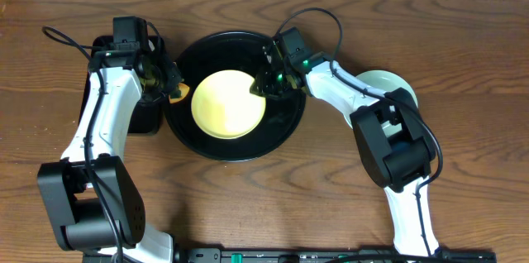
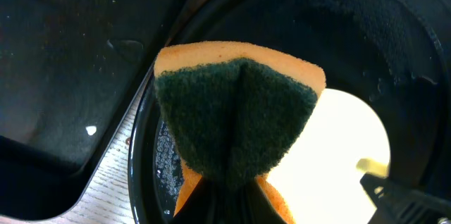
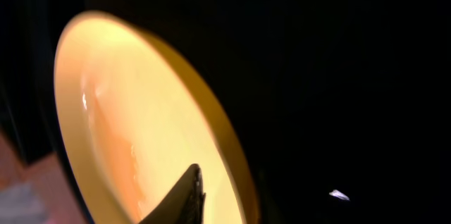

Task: Clean dirty plates on tray and stack at the side
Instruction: 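Reposition the right gripper on the yellow plate rim, then tilt the yellow plate upright over the round tray with right gripper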

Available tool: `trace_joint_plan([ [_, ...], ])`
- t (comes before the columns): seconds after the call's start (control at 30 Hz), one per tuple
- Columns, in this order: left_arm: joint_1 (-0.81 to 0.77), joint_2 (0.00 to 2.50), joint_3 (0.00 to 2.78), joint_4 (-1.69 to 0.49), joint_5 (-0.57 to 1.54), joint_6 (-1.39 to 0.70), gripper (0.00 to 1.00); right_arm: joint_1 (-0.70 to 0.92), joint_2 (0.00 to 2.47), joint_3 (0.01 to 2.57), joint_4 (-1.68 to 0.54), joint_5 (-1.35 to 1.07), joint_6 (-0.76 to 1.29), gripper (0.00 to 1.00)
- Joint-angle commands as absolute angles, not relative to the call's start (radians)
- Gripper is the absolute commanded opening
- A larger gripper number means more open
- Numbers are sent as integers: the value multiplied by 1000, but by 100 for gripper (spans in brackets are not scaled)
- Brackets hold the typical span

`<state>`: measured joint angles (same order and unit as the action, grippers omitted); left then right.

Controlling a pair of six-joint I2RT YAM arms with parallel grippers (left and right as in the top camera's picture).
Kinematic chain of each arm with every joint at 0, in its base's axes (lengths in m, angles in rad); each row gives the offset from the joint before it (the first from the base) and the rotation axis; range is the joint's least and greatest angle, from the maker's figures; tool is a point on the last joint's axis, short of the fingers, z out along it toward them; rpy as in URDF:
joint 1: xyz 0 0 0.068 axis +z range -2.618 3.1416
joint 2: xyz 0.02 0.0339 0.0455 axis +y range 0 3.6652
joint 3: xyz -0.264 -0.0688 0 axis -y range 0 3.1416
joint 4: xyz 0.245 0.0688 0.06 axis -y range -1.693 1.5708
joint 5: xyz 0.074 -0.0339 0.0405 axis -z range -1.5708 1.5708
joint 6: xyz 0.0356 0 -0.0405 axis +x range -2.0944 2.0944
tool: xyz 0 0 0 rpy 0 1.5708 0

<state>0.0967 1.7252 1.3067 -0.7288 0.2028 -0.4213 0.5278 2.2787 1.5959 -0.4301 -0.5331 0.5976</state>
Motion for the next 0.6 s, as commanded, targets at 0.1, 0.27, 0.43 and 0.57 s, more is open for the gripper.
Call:
trace_joint_plan([
  [0.1,102,1734,1306,-729,190,-412,8,547,2358,1556,-487,-596,574,1],
  [0.27,102,1734,1307,-729,190,-412,8,515,2358,1556,-422,-716,540,1],
  [0.43,102,1734,1307,-729,190,-412,8,457,2349,1557,-377,-816,508,1],
  [0.57,102,1734,1306,-729,190,-412,8,428,2317,1557,-386,-804,453,1],
])
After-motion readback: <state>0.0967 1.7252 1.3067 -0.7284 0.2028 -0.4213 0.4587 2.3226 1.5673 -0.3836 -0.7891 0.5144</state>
